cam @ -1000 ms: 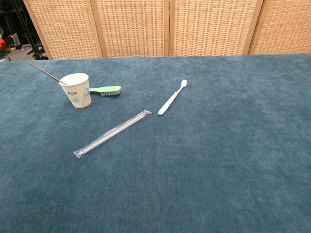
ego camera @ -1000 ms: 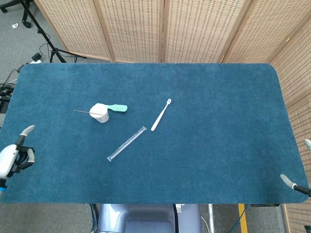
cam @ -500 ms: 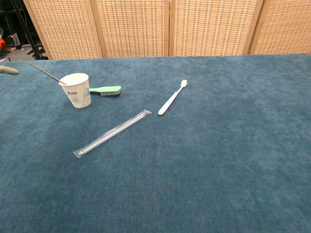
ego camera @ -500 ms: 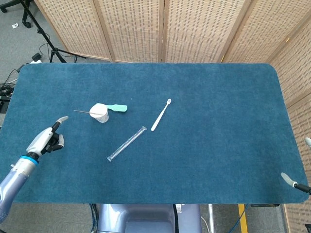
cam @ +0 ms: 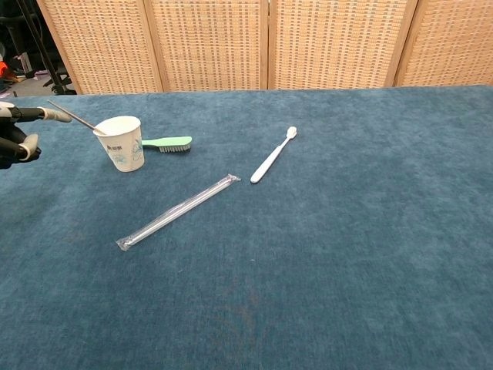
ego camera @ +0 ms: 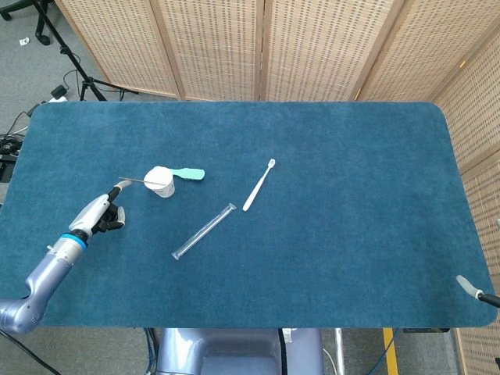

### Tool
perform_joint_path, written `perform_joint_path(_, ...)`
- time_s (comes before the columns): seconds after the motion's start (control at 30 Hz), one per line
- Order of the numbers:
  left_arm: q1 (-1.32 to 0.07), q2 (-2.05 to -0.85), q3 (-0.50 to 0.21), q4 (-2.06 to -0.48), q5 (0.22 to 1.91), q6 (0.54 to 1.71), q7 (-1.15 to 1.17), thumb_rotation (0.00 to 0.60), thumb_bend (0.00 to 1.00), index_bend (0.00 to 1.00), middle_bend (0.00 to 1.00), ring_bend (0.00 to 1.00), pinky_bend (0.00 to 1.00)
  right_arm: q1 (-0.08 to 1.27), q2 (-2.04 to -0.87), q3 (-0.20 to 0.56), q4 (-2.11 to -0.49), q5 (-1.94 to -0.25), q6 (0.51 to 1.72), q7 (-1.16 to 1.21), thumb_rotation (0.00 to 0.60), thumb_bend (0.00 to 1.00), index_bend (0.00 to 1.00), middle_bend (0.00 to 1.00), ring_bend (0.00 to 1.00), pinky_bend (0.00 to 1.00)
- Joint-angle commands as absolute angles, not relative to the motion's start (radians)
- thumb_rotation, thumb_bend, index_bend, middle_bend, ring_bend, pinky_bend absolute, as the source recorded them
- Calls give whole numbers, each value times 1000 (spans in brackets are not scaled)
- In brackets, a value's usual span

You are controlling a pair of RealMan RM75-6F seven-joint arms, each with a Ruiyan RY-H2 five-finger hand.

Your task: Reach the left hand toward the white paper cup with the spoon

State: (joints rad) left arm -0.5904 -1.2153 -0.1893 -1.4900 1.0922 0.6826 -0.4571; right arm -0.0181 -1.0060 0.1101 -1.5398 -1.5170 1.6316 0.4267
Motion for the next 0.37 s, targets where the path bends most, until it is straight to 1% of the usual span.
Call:
perform_joint_path(0.03,-595,-1216,-191,-1499,1076,682,-438,600,1000,0,958,1000,1000,-18,-1006,111,-1539,-1517,1632,428,600,0,0,0,0,0)
perform_joint_path(0.37,-596,-1212,-193,-1519,1054,690,-408,600,1000,0,958,1000,1000,-21,-1004,111,-1538,-1518,1636,435,600,0,0,0,0,0)
